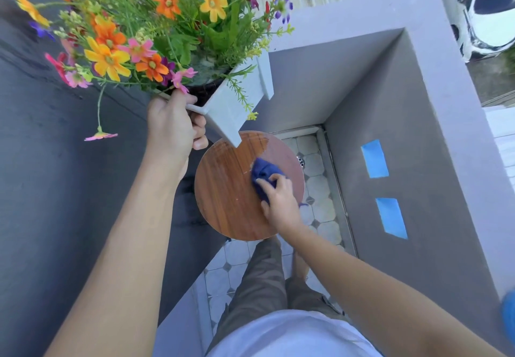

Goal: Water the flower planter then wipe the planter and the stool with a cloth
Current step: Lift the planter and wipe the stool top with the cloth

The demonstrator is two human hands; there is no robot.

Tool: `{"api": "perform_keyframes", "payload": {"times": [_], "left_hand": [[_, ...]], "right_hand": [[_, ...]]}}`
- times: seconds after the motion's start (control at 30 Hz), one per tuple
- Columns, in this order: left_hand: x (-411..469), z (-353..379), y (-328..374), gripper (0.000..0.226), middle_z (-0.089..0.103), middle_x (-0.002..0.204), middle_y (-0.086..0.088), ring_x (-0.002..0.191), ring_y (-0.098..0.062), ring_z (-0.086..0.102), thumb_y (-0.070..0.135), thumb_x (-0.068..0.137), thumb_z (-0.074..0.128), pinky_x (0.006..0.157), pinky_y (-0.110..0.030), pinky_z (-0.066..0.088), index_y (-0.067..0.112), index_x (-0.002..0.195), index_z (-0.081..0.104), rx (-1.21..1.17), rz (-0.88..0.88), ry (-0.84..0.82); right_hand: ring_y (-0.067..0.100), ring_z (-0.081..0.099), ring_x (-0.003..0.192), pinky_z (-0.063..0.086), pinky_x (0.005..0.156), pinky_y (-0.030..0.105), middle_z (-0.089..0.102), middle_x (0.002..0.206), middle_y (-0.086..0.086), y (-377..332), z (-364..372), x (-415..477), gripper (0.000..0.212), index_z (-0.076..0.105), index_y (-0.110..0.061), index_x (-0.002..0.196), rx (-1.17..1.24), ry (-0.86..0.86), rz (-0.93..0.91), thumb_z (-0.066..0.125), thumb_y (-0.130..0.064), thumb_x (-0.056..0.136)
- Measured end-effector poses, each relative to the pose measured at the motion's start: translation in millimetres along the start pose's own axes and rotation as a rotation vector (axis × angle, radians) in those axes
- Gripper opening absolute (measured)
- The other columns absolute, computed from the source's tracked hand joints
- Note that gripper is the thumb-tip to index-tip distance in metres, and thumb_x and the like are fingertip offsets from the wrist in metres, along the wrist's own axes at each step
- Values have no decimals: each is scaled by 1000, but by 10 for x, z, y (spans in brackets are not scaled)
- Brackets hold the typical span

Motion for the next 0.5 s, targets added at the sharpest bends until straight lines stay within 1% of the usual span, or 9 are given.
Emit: {"api": "perform_keyframes", "payload": {"times": [0.1, 0.17, 0.2, 0.23, 0.27, 0.33, 0.4, 0.43, 0.5], "left_hand": [[5, -25, 31, 4, 44, 48, -3, 37, -13, 27, 8, 91, 41, 42, -23, 21, 7, 94, 43, 1, 19, 20], [1, -45, 40, 7, 42, 52, -6, 39, -14, 26, 8, 92, 40, 43, -23, 20, 7, 98, 44, 2, 24, 36], [-2, -52, 44, 7, 42, 52, -6, 39, -14, 26, 8, 92, 40, 44, -23, 20, 7, 99, 43, 0, 25, 37], [0, -61, 49, 7, 43, 50, -5, 39, -14, 26, 8, 92, 41, 44, -23, 20, 7, 99, 43, -2, 27, 37], [6, -73, 57, 7, 43, 48, -4, 39, -14, 26, 8, 92, 41, 43, -23, 21, 7, 99, 43, -6, 29, 37], [16, -91, 69, 7, 43, 48, -3, 39, -14, 26, 8, 92, 42, 43, -23, 21, 7, 99, 43, -8, 31, 40], [21, -103, 75, 9, 43, 49, -4, 39, -14, 25, 8, 92, 41, 43, -23, 21, 8, 100, 44, -16, 31, 45], [20, -103, 75, 9, 43, 48, -3, 40, -14, 25, 8, 92, 41, 44, -23, 21, 8, 100, 44, -23, 34, 42], [14, -99, 74, 9, 44, 46, -2, 40, -14, 25, 8, 92, 40, 45, -24, 20, 9, 99, 44, -35, 36, 35]], "right_hand": [[36, 47, 116, 57, 78, 46, 50, 131, 15, -242, 335, -240, 60, 59, -19, 137, -96, -200, -302, 67, -7, 79], [37, 51, 110, 57, 80, 47, 52, 129, 17, -246, 431, -321, 55, 59, -18, 136, -200, -291, -532, 67, -10, 81], [36, 51, 109, 56, 82, 47, 52, 130, 16, -201, 404, -296, 55, 58, -19, 136, -235, -309, -588, 67, -13, 82], [35, 49, 111, 56, 84, 46, 51, 132, 15, -133, 341, -225, 57, 57, -21, 137, -256, -314, -596, 68, -15, 82], [34, 47, 113, 56, 84, 46, 49, 132, 13, -65, 245, -117, 58, 56, -23, 137, -265, -297, -576, 69, -17, 81], [35, 46, 114, 55, 85, 48, 50, 131, 12, 93, -1, 156, 59, 58, -23, 136, -241, -209, -462, 70, -15, 79], [39, 47, 115, 53, 89, 51, 52, 128, 14, 248, -276, 467, 59, 61, -20, 135, -172, -73, -279, 70, -11, 77], [38, 46, 118, 53, 89, 50, 52, 129, 15, 317, -395, 601, 58, 61, -19, 135, -145, -15, -179, 69, -10, 78], [35, 41, 124, 55, 83, 46, 48, 131, 13, 375, -529, 780, 56, 58, -18, 138, -123, 46, -38, 67, -12, 83]]}}
Point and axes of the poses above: each hand's wrist, its own x-axis towards the middle knuckle, its own z-axis out of the palm, y = z × x, the point moved 4 cm from there along x, towards the middle knuckle
